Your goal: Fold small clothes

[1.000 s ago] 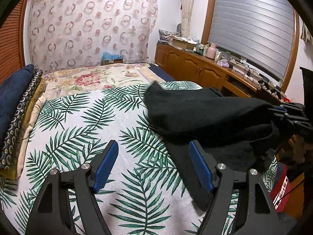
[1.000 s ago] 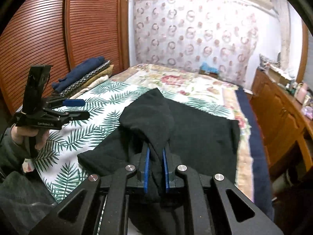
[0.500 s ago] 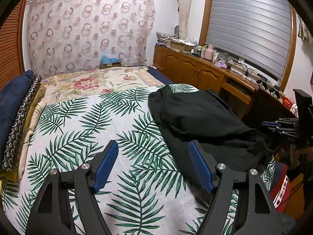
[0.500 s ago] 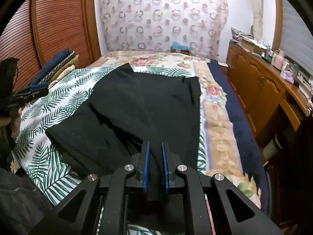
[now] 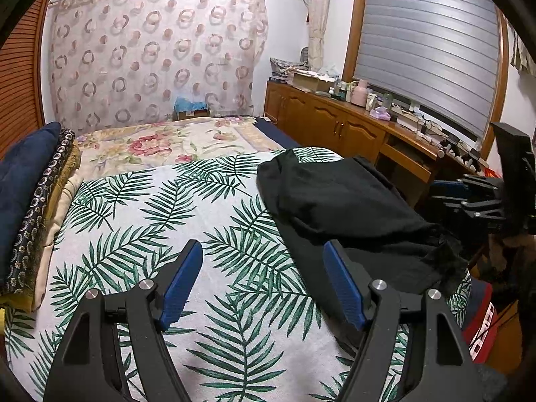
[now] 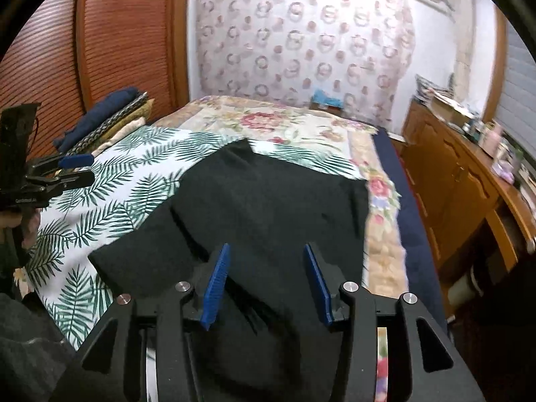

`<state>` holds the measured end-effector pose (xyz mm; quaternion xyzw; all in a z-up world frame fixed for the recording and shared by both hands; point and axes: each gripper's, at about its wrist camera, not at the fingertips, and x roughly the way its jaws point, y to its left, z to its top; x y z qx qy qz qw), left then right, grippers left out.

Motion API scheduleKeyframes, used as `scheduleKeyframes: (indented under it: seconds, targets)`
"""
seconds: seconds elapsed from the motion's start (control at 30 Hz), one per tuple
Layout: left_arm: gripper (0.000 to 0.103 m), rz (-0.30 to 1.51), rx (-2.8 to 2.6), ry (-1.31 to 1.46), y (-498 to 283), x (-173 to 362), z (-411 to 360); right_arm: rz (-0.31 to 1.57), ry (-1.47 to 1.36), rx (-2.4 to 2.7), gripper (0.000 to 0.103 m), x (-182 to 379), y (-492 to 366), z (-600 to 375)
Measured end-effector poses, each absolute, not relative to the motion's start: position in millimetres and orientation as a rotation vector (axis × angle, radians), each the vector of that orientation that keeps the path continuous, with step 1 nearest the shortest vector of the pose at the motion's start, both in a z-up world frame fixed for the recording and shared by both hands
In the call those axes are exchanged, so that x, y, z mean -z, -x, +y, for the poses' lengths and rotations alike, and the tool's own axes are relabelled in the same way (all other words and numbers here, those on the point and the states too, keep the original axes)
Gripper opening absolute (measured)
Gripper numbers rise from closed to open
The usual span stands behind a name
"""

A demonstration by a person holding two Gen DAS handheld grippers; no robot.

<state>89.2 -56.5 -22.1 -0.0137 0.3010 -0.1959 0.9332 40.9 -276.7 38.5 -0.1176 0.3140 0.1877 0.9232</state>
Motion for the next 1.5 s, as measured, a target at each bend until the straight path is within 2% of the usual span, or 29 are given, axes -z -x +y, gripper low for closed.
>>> scheduleKeyframes:
  seconds: [0.13,0.93,1.13,1.17,1.23,1.3,1.5]
  targets:
    - [0.075,0.611,0.387,0.042,-90,22,-52,0.657,0.295,-0.443,0.051,-36,-62,-255]
    - [0.075,0.626,0.377,0.062,-89,35,-45,0.834,0.42,-0.557,0.051,7,-159,-177]
    - [0.075,0.63,0.381,0.06,-89,37,-45,0.811,0.47,-0.533,0.051,15,-162,-170]
    - [0.075,0.631,0.381,0.061,-88,37,-46,0.804,0.485,-0.535,0.05,15,-161,-169]
    - [0.075,0.632,0.383,0.063,-87,38,-46,0.798,0.497,-0.52,0.025,15,-159,-169]
    - [0.075,0.637,0.389,0.061,-87,39,-48,0.792,0.489,-0.521,0.013,10,-157,-175]
    - [0.075,0.645,0.41,0.04,-84,42,-58,0.727,0.415,-0.476,0.01,-21,-152,-207]
